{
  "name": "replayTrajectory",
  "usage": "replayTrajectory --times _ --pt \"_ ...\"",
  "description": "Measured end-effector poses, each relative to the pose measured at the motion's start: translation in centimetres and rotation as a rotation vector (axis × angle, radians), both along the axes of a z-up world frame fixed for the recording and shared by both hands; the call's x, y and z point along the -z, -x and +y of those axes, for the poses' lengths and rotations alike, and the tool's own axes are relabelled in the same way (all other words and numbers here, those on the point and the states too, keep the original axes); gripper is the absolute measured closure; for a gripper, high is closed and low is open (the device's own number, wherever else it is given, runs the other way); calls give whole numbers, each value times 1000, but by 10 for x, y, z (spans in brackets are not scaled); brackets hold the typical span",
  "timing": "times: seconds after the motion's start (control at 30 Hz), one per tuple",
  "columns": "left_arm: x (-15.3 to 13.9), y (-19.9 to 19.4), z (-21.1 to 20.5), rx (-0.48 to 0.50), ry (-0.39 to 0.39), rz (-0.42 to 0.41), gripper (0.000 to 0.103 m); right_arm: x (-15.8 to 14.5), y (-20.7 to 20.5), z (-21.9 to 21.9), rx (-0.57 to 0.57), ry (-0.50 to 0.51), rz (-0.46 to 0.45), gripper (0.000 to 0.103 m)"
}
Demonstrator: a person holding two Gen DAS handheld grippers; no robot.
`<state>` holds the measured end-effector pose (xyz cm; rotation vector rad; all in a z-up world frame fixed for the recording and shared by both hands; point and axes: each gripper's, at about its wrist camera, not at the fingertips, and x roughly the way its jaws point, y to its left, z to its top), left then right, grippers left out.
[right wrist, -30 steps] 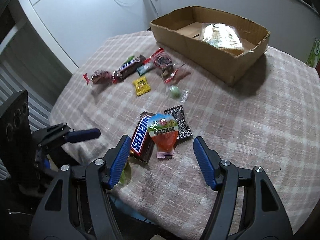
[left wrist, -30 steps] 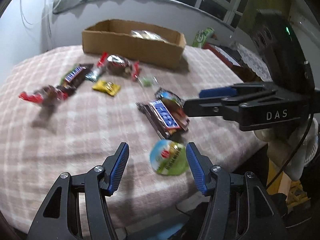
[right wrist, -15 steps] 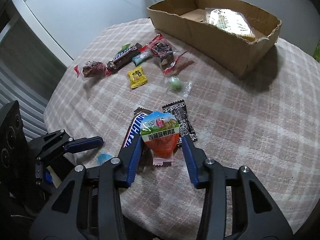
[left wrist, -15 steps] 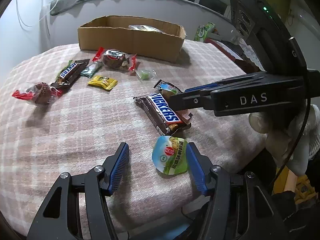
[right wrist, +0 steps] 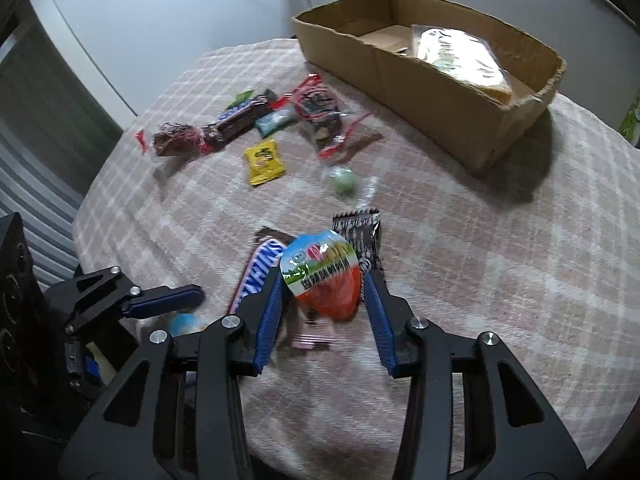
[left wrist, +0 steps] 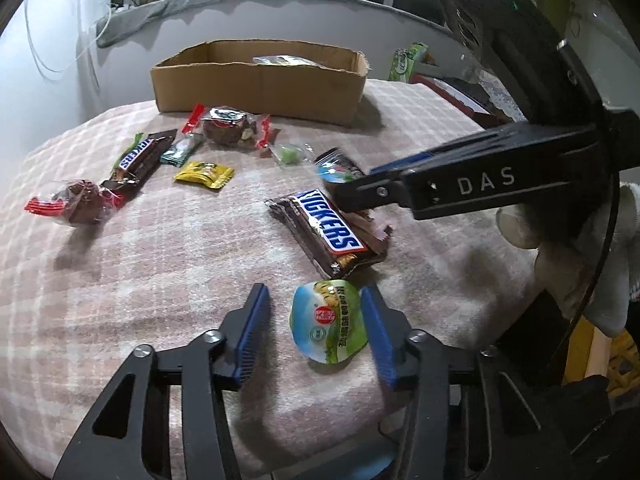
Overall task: Organize snacks
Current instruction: 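Grasp the green jelly cup with the left tool while the right tool approaches the Snickers bar, then close the right tool on the Snickers bar and lift it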
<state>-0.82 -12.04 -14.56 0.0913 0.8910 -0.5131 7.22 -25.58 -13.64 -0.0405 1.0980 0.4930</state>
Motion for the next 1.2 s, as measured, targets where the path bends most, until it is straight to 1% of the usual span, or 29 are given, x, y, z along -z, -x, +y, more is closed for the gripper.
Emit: replayTrajectory --times 0.07,0.17,0.2,0.3,0.33,0.47,0.57,0.63,0.73,0.87,0.93,1.07,1.17,1.2 --pt "0 -1 2 -2 2 -4 62 3 -2 -4 10 -3 12 60" --pt "1 -3 4 -6 3 -13 65 3 -3 -10 16 -37 21 60" --pt "1 -3 5 -9 5 -14 66 2 -3 -10 16 -22 12 60" --pt "1 -4 7 -14 3 -19 68 3 -4 -9 43 109 -47 60" --pt "1 -4 8 -16 2 -20 69 3 -5 -10 55 132 -56 60" --pt "1 -5 13 -25 6 -18 73 -5 -2 -11 53 90 -64 60" --pt "1 -5 16 -31 9 -20 74 -15 9 -4 17 47 -79 60" --pt "1 -5 17 -32 12 -21 74 -18 15 3 -14 16 -64 60" --pt "1 -5 19 -34 17 -23 74 -16 20 13 -48 7 -43 60" --pt "1 -4 25 -43 21 -22 75 -4 14 25 -52 -35 40 60" --pt "1 -4 29 -48 24 -22 75 3 9 28 -38 -30 62 60" --pt "1 -5 35 -56 29 -24 75 5 3 36 -45 -17 63 60" --pt "0 -4 37 -46 27 -22 75 9 0 48 -62 18 57 60" --pt "0 -3 37 -49 27 -22 73 9 0 50 -71 35 49 60"
